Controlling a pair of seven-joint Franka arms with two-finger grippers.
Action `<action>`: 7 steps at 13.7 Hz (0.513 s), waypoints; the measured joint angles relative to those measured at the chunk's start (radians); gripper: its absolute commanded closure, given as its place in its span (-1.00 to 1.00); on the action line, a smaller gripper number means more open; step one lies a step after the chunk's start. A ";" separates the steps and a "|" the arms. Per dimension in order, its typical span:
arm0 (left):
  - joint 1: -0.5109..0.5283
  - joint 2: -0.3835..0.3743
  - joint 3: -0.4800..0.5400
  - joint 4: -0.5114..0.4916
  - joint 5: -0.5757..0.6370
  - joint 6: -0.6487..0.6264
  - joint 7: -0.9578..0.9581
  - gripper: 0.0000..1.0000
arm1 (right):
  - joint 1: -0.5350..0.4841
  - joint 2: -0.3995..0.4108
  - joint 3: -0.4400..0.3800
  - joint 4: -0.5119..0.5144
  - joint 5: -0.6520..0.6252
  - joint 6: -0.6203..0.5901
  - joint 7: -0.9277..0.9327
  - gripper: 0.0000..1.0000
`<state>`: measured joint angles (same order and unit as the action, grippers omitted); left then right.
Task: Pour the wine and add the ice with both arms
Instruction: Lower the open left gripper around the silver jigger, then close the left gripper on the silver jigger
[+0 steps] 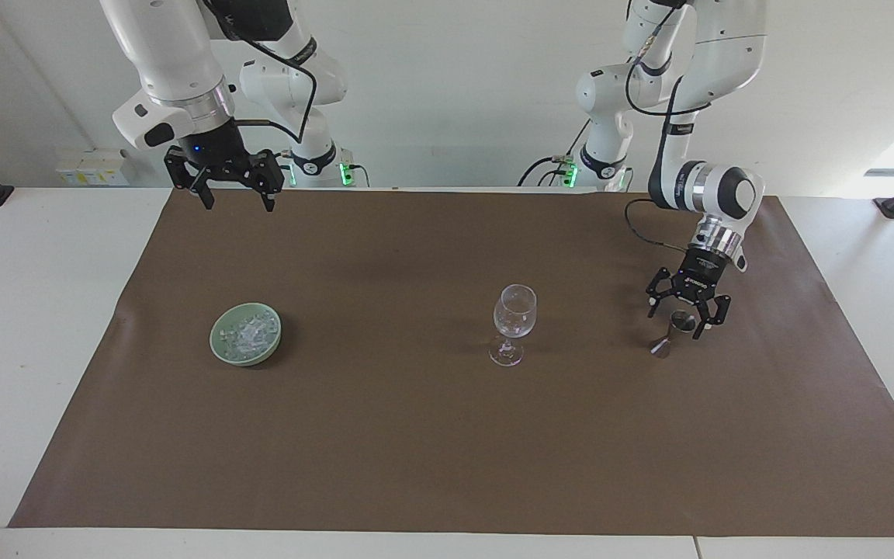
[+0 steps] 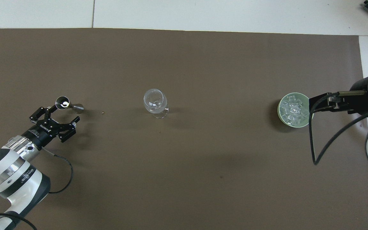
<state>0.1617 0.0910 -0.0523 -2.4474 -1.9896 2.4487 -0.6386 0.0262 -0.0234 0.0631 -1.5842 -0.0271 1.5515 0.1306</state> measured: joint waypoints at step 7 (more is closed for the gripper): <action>-0.002 0.004 -0.001 0.013 -0.024 0.000 0.009 -1.00 | 0.000 0.000 0.000 0.000 0.000 0.000 0.000 -1.00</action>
<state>0.1600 0.0953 -0.0538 -2.4342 -2.0139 2.4487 -0.6298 0.0262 -0.0234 0.0631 -1.5842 -0.0271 1.5515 0.1306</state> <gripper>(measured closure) 0.000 0.000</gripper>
